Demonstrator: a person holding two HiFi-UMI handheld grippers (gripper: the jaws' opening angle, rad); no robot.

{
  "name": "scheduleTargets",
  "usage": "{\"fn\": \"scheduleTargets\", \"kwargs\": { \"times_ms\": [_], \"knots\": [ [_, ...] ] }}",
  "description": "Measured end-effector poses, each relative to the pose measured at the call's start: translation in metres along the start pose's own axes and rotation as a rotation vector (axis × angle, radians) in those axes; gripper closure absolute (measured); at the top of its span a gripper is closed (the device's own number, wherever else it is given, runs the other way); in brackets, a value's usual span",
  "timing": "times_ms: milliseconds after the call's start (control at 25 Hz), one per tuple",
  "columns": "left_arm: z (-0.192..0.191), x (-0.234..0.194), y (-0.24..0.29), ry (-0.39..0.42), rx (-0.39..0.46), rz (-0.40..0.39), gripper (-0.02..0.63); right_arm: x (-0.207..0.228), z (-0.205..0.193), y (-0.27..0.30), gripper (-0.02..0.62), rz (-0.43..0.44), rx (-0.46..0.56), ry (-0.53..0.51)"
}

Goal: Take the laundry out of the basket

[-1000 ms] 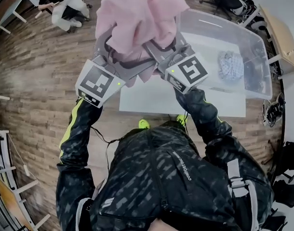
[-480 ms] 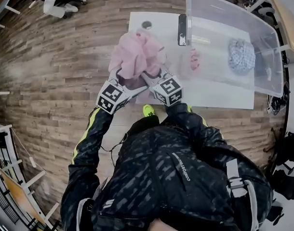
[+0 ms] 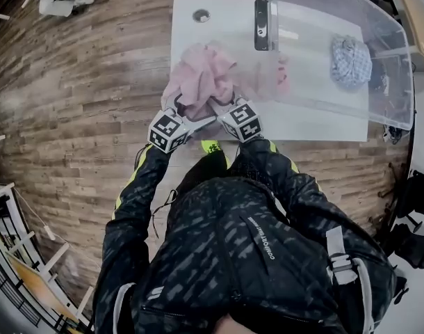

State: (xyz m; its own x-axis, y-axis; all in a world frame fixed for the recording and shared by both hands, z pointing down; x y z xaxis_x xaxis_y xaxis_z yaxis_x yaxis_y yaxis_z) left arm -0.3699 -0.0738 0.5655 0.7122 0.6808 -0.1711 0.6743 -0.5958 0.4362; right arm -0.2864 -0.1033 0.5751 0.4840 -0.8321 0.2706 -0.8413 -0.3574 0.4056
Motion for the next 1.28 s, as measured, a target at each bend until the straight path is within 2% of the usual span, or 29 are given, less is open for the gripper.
{"fn": "scheduleTargets", "kwargs": {
  "times_ms": [160, 480, 840, 1040, 1280],
  "knots": [
    [-0.018, -0.001, 0.012, -0.043, -0.024, -0.008, 0.124, 0.008, -0.019, 0.006, 0.488, 0.001, -0.056, 0.015],
    [-0.032, -0.003, 0.029, -0.075, -0.066, -0.034, 0.115, 0.021, -0.040, 0.009, 0.482, 0.001, -0.122, 0.073],
    [-0.021, 0.002, 0.004, -0.013, -0.056, 0.001, 0.117, 0.019, -0.027, -0.002, 0.405, -0.017, -0.164, 0.077],
    [0.000, 0.009, -0.033, -0.005, -0.007, 0.037, 0.117, 0.015, -0.014, -0.018, 0.356, -0.035, -0.143, 0.085],
    [0.031, 0.015, -0.076, -0.037, 0.098, 0.082, 0.121, -0.006, 0.003, -0.057, 0.333, -0.049, -0.125, 0.063]
  ]
}}
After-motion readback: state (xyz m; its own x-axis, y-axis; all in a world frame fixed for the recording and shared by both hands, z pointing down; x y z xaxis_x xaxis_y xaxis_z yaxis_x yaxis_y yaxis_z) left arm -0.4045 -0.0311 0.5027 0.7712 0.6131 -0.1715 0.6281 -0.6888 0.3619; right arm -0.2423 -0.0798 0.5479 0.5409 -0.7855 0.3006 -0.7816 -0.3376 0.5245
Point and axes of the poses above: the fingertips, and each gripper's own axes: y forward along the fingers, x to its right, z out of its top, the point moved 6 cm from there along -y, backward along the fingers, and after that the axes turned 10 degrees about z, right-handed, at the moved point
